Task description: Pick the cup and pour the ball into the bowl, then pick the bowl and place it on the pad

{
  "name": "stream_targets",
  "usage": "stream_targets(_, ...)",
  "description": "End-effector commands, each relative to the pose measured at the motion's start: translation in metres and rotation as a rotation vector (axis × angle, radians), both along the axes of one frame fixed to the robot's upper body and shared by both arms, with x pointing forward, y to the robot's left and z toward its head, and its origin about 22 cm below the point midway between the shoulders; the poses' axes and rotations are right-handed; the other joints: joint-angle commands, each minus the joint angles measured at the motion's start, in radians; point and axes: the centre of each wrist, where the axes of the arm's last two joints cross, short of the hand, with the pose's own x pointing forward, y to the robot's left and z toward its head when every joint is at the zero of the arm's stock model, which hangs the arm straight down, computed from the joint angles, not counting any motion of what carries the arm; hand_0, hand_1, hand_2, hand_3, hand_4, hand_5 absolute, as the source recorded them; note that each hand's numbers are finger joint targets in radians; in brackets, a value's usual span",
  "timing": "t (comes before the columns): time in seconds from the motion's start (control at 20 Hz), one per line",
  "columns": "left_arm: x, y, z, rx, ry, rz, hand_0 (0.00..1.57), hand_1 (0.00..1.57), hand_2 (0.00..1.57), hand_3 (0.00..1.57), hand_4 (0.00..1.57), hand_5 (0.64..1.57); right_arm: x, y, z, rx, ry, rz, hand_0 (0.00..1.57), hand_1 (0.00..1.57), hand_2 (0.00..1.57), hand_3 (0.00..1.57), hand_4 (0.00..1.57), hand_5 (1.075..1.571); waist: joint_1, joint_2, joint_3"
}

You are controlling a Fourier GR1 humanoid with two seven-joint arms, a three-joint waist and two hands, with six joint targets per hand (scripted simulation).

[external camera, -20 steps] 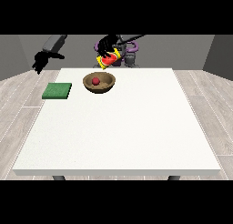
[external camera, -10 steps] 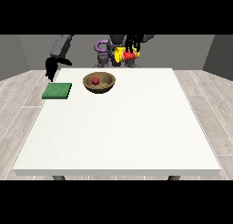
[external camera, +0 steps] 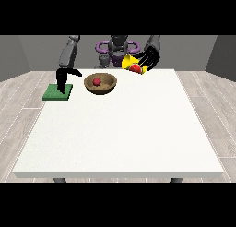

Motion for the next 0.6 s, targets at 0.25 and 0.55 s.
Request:
stream_targets(0.25,-0.004,0.047,-0.052,-0.483,0.137,-0.042,0.00,0.00,0.00,0.00,0.00,1.531,0.009,0.074,-0.010,0.015,0.062,0.133,0.00,0.00,0.00,0.00,0.33,1.559,-0.101,-0.001,0.0023)
stream_targets(0.55,-0.004,0.077,-0.081,-0.492,0.158,0.012,0.00,0.00,0.00,0.00,0.00,1.527,0.003,0.101,-0.017,-0.018,0.115,0.194,0.00,0.00,0.00,0.00,0.00,1.545,-0.176,-0.044,0.0045)
